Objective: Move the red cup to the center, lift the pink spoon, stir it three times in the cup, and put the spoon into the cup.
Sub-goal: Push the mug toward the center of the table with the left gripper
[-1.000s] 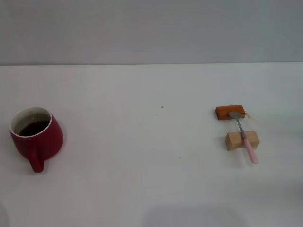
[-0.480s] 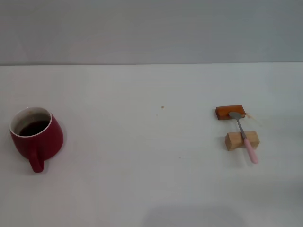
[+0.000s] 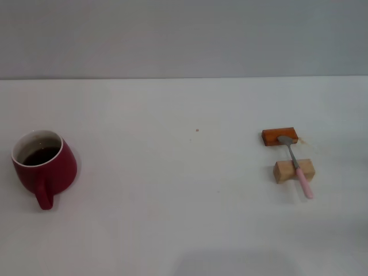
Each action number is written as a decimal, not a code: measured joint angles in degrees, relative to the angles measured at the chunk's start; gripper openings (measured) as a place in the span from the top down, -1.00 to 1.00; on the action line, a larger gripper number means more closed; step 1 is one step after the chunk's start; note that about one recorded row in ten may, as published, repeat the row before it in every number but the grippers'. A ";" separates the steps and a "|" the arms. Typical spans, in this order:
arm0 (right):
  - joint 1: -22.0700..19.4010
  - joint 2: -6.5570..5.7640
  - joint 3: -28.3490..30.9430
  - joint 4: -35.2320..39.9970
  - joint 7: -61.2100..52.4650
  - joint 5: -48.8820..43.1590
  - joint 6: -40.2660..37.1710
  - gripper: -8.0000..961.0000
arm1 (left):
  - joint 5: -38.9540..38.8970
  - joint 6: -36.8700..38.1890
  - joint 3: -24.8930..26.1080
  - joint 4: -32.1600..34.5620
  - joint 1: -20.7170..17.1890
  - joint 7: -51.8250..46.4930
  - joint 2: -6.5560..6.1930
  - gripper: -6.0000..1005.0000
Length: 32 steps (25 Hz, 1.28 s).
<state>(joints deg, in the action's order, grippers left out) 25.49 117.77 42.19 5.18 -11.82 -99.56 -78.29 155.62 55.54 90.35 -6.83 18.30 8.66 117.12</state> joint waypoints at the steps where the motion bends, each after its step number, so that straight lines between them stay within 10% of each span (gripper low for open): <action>1: 0.02 0.00 0.00 0.00 0.00 0.00 0.00 -0.62 | 0.49 0.13 -0.03 0.05 -0.07 1.77 0.10 0.80; 32: -0.15 0.27 0.00 0.06 -0.31 -0.02 -0.02 -0.62 | 0.63 1.56 -15.16 -0.65 1.99 10.22 0.76 0.98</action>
<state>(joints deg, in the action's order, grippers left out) 25.34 118.03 42.18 5.25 -12.13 -99.58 -78.31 156.25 57.11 75.18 -7.48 20.29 18.89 117.88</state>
